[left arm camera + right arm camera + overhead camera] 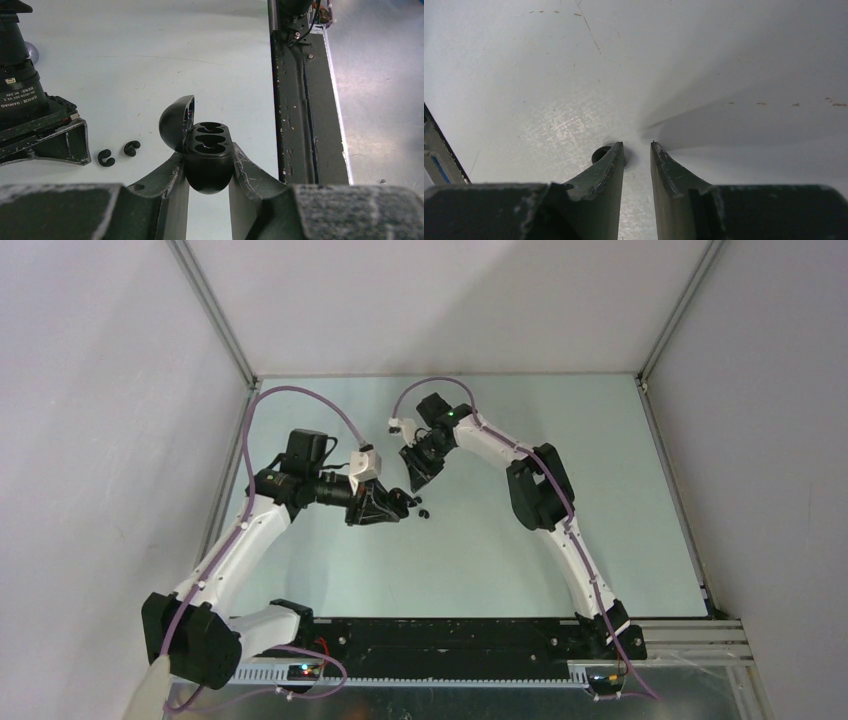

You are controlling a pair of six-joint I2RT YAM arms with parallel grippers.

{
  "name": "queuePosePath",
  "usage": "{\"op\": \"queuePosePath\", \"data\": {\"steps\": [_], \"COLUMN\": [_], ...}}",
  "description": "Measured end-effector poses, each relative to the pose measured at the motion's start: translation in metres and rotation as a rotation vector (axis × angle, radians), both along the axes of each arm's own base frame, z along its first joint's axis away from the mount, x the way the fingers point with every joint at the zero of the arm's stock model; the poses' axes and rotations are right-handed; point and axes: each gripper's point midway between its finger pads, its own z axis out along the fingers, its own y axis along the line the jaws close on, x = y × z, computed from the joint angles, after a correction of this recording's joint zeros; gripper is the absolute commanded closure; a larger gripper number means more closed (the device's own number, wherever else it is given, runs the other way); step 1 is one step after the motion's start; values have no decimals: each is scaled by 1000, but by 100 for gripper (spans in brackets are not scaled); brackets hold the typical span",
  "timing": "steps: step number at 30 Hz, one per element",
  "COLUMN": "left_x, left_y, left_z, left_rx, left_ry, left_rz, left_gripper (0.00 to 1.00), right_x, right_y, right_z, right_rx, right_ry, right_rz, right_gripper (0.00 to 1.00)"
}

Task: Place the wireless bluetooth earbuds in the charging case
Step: Pick up the earbud from the center of the board.

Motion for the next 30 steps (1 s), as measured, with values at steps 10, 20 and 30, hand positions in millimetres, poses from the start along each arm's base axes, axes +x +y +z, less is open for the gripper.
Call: {"op": "queuePosePath", "data": {"steps": [10, 20, 30], "left_x": [-2, -2, -2], "left_y": [0, 0, 0], "left_z": [0, 0, 0], "left_rx": [-4, -4, -4], "left_ry": [1, -4, -5], "left_rz": [-8, -10, -10], "left_gripper": [100, 100, 100], "right_x": [-6, -18, -29], "right_y": [-6, -9, -9], "right_z": [-2, -1, -3], "right_rx": [25, 42, 69], "right_ry": [46, 87, 104], "right_rz": [18, 62, 124], "right_gripper": [72, 71, 72]}}
